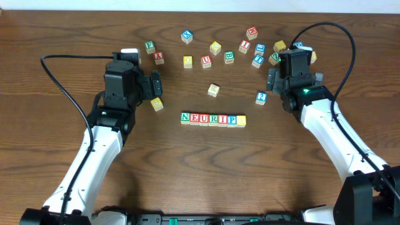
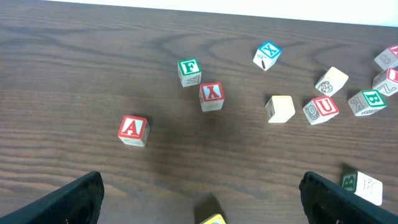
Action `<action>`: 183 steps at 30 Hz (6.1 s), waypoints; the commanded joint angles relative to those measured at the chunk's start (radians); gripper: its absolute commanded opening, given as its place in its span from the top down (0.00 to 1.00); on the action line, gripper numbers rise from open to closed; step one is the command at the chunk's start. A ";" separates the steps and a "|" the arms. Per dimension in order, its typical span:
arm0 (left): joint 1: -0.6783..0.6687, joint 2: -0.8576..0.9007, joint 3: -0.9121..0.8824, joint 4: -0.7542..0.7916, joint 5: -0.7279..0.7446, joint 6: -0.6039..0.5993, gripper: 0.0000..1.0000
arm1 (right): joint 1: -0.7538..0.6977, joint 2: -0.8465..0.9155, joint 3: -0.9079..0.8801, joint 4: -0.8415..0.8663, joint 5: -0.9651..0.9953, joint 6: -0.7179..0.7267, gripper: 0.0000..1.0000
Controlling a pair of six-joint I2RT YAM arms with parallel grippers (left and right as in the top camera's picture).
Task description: Spell out NEURIPS
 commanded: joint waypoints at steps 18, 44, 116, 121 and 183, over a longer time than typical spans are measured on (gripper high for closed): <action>-0.007 -0.532 -0.327 -0.040 -0.035 0.052 0.01 | -0.003 0.002 0.000 0.002 0.014 -0.008 0.01; -0.012 -1.207 -0.845 0.212 0.150 0.145 0.01 | -0.003 0.002 0.000 0.002 0.014 -0.008 0.01; 0.023 -1.351 -0.886 0.026 0.283 0.269 0.01 | -0.003 0.002 0.000 0.002 0.014 -0.008 0.01; 0.023 -1.351 -0.886 0.026 0.283 0.269 0.01 | -0.003 0.002 0.000 0.002 0.014 -0.008 0.01; 0.023 -1.351 -0.886 0.026 0.283 0.269 0.01 | -0.011 -1.545 -1.099 0.350 -0.466 -0.559 0.01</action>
